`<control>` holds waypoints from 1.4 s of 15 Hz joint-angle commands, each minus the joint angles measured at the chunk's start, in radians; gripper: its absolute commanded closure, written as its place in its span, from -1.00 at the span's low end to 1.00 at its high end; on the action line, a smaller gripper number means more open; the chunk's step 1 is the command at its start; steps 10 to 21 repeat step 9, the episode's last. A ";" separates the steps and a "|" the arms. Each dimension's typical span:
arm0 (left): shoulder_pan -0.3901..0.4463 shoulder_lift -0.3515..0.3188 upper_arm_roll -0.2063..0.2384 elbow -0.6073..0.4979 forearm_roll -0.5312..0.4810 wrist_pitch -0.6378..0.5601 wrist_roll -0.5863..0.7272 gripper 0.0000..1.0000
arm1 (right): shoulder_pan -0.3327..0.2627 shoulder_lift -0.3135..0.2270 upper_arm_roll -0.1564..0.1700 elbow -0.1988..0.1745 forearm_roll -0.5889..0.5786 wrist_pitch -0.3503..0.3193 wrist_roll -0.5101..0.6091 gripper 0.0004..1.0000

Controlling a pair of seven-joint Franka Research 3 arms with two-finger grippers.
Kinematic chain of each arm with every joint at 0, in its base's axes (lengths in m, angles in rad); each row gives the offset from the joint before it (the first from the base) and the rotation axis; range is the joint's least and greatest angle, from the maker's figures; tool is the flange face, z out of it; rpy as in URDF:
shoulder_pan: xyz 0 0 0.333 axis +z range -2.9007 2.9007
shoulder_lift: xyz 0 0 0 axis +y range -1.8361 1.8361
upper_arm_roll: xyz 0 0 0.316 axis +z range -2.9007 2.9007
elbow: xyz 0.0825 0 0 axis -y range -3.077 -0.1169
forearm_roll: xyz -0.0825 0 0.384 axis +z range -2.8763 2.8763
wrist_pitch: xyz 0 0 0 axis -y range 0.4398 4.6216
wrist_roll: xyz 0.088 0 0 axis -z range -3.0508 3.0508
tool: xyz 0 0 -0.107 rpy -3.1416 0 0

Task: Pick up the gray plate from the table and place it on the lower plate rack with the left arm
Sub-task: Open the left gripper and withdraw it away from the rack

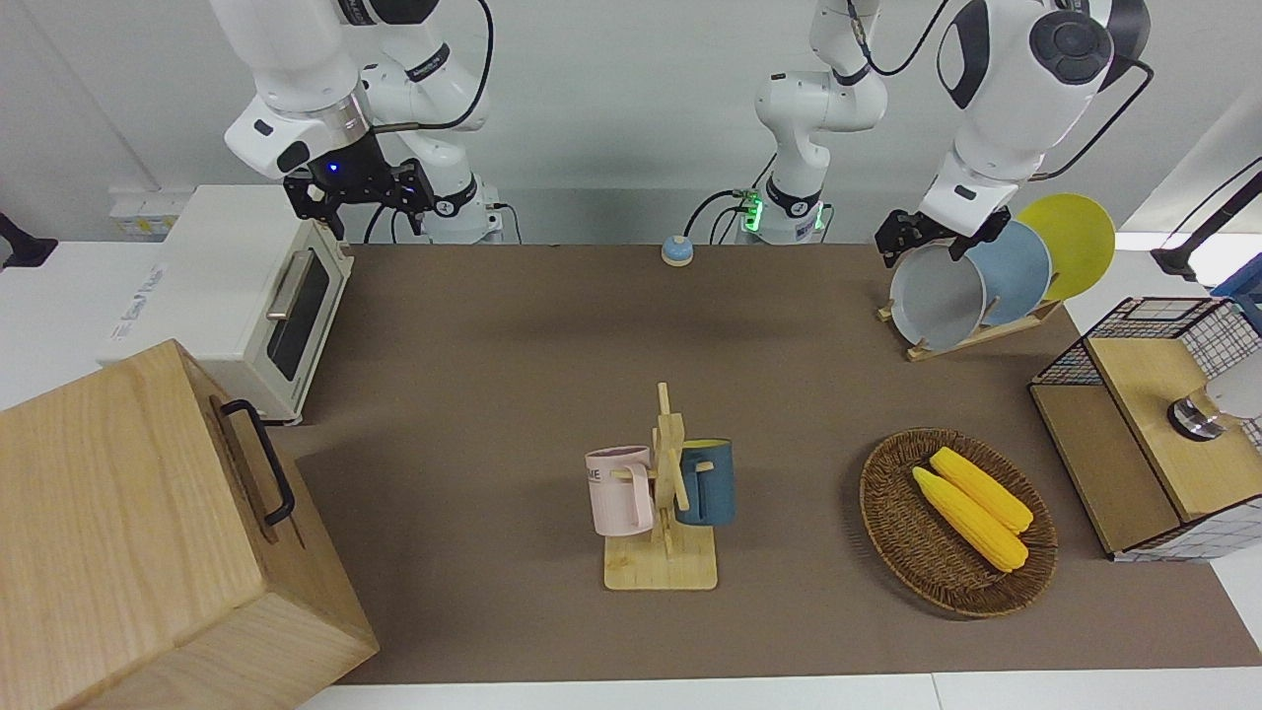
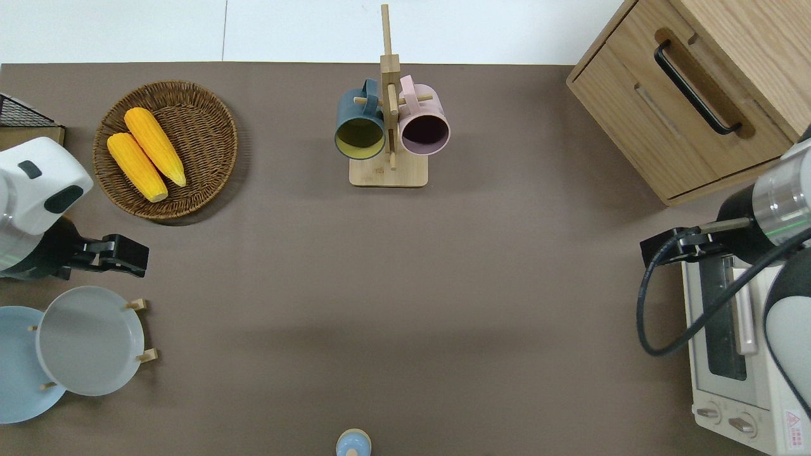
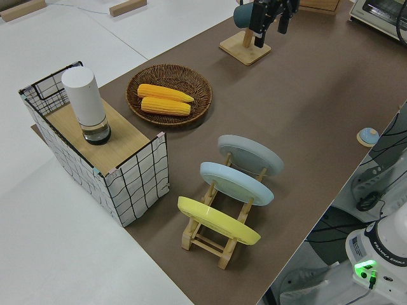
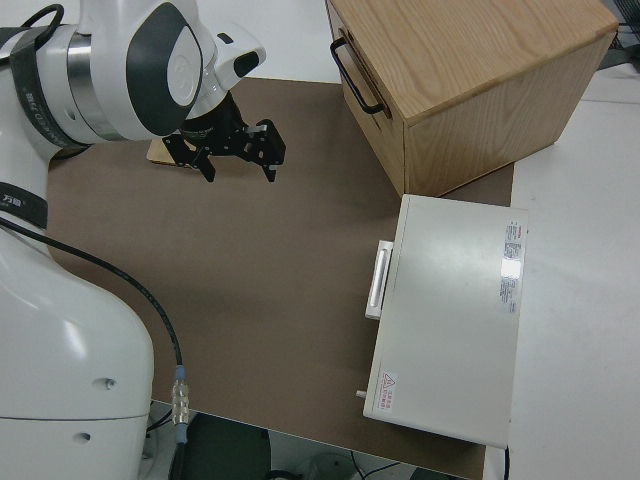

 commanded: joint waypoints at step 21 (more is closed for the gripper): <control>0.007 0.012 0.001 0.057 -0.036 0.003 0.108 -0.99 | -0.023 -0.002 0.021 0.007 -0.006 -0.011 0.012 -0.97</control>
